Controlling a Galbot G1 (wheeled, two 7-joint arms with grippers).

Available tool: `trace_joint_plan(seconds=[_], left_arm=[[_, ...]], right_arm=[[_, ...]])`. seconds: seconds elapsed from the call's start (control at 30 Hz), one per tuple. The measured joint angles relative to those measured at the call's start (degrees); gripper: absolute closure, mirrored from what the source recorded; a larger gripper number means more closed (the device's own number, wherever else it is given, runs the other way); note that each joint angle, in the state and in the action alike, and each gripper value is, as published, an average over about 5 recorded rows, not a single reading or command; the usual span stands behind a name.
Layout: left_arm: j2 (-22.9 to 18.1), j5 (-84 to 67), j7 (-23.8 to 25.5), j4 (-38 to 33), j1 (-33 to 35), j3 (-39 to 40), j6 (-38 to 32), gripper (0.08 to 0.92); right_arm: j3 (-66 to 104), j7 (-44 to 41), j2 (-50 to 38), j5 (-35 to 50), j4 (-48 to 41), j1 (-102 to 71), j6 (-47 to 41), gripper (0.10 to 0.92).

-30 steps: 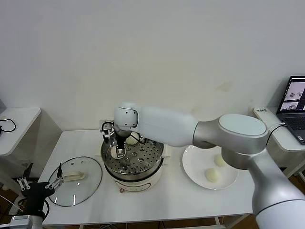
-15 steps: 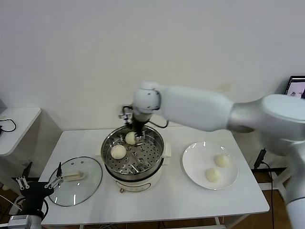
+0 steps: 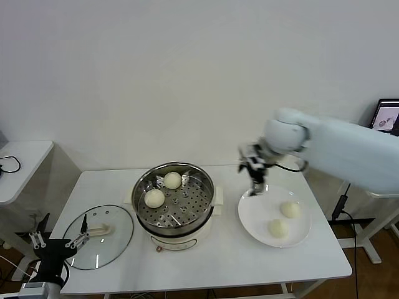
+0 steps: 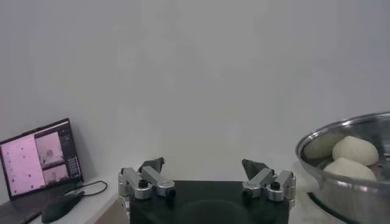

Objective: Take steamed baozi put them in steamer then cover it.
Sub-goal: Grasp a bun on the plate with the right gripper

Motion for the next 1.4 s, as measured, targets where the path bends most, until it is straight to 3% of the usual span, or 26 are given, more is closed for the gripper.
trace_joint_plan(seconds=[0.23,0.5,1.4], left_arm=[[-0.6,1.4,0.0,-0.2,0.6,0.8,0.0,0.177],[-1.3,2.7,0.0,-0.1,1.2,1.3,0.0,0.177],[-1.2,3.5,0.0,1.7,0.5,0.1,-0.1,0.177]], right_arm=[[10.6,-0.5,-7.2,-8.1,1.0,-15.0,3.7,0.202],[19.8,0.1,-9.1,-14.6,-0.9,-28.3,6.1,0.202],[24.0,3.2,2.1,-20.1,-13.1,-36.8,6.3,0.203]])
